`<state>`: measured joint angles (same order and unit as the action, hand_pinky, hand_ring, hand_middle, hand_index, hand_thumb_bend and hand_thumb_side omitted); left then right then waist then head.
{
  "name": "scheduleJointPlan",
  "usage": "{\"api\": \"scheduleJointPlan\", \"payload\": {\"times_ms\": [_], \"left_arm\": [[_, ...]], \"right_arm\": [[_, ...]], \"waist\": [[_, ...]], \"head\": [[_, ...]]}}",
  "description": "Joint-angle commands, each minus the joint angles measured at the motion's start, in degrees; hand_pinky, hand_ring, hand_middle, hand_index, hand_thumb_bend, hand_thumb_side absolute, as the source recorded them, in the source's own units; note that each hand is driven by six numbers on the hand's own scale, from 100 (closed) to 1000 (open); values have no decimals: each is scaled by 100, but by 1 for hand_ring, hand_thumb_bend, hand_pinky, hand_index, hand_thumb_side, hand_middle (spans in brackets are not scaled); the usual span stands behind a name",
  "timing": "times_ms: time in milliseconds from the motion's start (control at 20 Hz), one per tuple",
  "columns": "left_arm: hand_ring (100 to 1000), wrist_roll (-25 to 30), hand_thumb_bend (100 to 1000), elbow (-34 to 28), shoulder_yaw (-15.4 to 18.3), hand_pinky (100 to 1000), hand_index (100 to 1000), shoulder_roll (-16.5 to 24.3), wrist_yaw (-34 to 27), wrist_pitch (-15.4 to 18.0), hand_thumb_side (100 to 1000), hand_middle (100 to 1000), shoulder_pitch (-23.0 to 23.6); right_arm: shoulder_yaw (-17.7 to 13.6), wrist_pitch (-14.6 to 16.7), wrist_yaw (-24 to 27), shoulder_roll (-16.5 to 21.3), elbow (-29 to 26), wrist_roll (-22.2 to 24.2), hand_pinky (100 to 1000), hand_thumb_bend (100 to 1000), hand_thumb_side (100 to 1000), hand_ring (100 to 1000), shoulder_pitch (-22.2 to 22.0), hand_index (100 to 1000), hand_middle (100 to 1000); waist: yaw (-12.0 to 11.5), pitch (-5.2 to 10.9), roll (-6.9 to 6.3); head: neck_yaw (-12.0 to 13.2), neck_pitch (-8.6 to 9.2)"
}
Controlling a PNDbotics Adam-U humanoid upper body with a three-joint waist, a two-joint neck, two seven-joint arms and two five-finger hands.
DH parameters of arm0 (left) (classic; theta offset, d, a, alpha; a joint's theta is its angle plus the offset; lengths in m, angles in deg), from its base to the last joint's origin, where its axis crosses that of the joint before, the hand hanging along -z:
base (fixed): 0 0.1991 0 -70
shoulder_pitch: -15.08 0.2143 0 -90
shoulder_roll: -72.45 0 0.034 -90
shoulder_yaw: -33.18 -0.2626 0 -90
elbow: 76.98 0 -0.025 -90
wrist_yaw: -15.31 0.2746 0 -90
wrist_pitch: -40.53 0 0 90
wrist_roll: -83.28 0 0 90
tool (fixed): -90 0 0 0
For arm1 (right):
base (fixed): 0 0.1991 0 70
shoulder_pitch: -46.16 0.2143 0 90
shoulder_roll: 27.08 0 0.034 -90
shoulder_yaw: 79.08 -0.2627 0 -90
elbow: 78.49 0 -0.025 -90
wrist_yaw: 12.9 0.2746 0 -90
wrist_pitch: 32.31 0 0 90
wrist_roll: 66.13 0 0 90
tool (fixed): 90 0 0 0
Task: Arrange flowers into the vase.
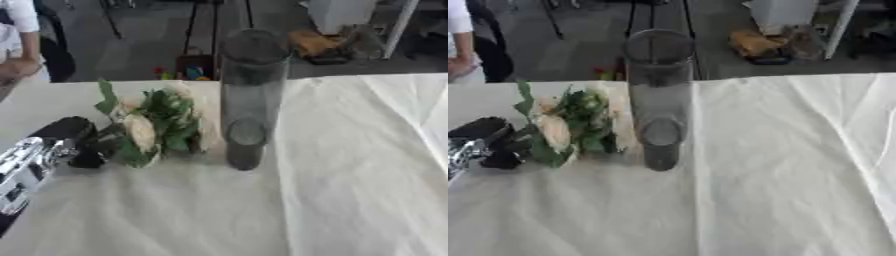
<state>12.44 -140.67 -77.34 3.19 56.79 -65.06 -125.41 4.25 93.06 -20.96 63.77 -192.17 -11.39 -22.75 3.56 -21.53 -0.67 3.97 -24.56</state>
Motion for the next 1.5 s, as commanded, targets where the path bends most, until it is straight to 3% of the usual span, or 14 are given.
{"api": "scheduleJointPlan", "payload": {"times_ms": [50, 200, 350, 500, 600, 750, 1150, 1500], "left_arm": [[100, 36, 100, -64, 35, 100, 127, 93, -172, -55, 401, 100, -89], [100, 178, 134, -133, 7, 100, 110, 115, -325, -48, 441, 100, -82], [100, 319, 220, -242, -17, 100, 100, 154, -437, -4, 544, 100, -67], [100, 372, 162, -409, -14, 100, 100, 187, -540, 48, 578, 100, -53], [100, 310, 106, -544, 7, 100, 100, 207, -653, 62, 580, 100, -43], [100, 143, 100, -809, 57, 100, 100, 245, -892, -16, 553, 100, -15], [100, -181, 100, -1624, 263, 100, 100, 409, -1124, -646, 474, 100, 121], [100, -299, 100, -2052, 518, 100, 100, 454, -1255, -1137, 468, 100, 229]], "right_arm": [[-33, 227, -46, 58, -91, -268, 740, 100, 1000, 816, 12, 877, 618], [-34, 210, -43, 57, -91, -286, 741, 100, 1000, 817, 4, 877, 617], [-31, 191, -41, 56, -91, -292, 742, 100, 1000, 817, 1, 877, 618], [-30, 180, -32, 58, -91, -296, 746, 100, 1000, 817, -3, 878, 618], [-33, 177, -28, 62, -91, -300, 746, 100, 1000, 817, -5, 877, 618], [-35, 180, -21, 66, -91, -305, 746, 100, 1000, 816, -10, 878, 619], [-42, 197, -13, 75, -91, -317, 746, 100, 1000, 815, -21, 878, 620], [-51, 219, -7, 74, -91, -337, 746, 100, 1000, 814, -34, 878, 621]], "waist": [[6, 138, 4], [0, 153, 6], [-7, 166, 3], [-17, 182, 5], [-23, 192, 7], [-33, 204, 13], [-85, 224, 47], [-135, 245, 108]], "head": [[17, 36], [21, 20], [14, 7], [7, -7], [4, -20], [-7, -65], [-103, -177], [-149, -204]]}}
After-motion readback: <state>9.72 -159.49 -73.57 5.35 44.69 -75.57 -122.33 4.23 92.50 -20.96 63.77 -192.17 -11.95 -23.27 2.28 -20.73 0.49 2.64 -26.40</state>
